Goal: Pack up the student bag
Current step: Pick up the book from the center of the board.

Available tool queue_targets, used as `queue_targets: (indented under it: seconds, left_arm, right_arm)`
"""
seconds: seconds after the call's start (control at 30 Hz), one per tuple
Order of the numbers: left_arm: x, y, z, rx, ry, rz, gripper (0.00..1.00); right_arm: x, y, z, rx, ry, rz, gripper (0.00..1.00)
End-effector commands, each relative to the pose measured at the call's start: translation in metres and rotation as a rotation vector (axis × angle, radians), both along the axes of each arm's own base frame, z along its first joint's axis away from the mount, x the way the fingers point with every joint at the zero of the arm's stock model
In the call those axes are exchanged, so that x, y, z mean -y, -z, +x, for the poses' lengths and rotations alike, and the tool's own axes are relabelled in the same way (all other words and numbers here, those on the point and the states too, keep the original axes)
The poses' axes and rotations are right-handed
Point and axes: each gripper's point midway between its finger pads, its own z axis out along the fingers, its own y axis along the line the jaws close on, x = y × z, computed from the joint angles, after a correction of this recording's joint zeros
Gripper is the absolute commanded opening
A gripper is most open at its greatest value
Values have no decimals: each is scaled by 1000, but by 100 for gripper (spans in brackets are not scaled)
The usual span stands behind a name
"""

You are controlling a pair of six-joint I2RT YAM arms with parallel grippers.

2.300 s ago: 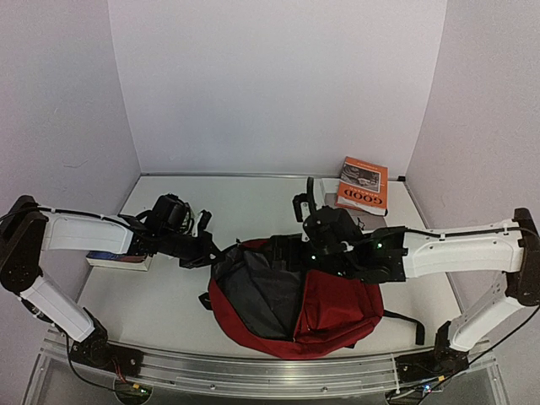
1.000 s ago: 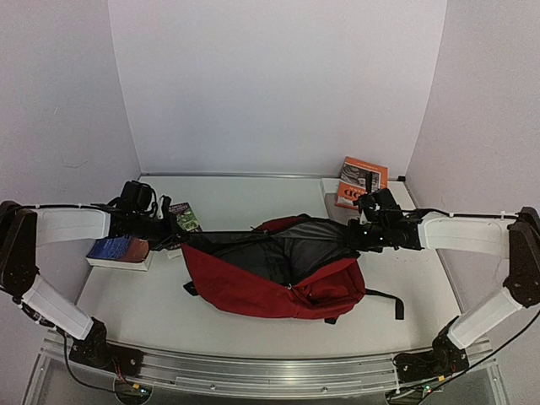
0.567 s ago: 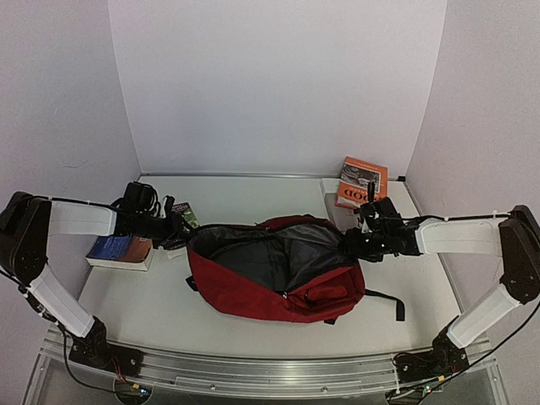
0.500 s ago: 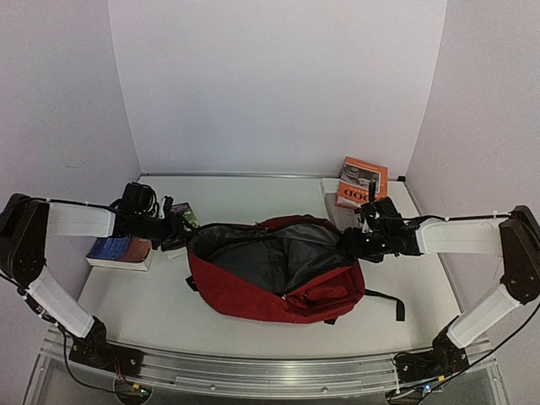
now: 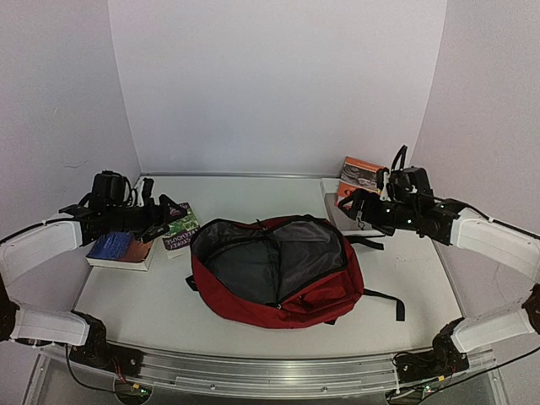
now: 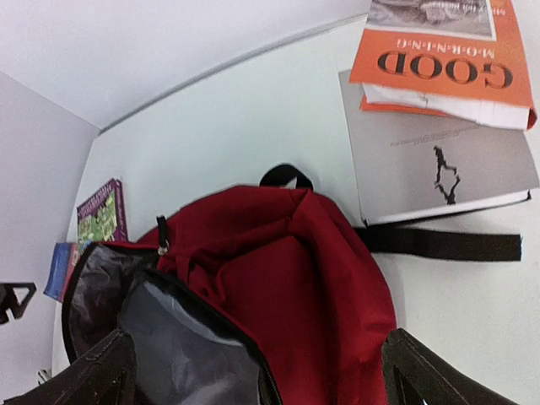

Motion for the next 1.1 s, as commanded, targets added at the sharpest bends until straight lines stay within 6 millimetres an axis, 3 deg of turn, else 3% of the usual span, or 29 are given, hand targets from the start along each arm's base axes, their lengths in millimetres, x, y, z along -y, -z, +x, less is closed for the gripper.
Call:
queue_targets:
  seconds: [0.0, 0.17, 0.3, 0.43, 0.63, 0.83, 1.07]
  left_arm:
    - [-5, -4, -6, -37, -30, -3, 91]
    - [-6, -5, -11, -44, -38, -23, 92]
    - [-2, -11, -17, -42, -23, -62, 92]
    - [2, -19, -26, -24, 6, -100, 93]
    - [-3, -14, -36, -35, -6, -84, 92]
    - [-4, -8, -40, -57, -10, -94, 92]
    - [-6, -12, -43, -51, -18, -93, 92]
  right_arm:
    - [30, -22, 32, 28, 91, -43, 98]
    - [74, -12, 83, 10, 185, -78, 98]
    - [122, 18, 124, -29, 285, -50, 98]
    - [155, 40, 152, -28, 339, -1, 98]
    - [170, 64, 181, -20, 331, 91, 95]
    - [186, 105, 197, -83, 386, 129, 87]
    - [179, 121, 209, -66, 351, 243, 82]
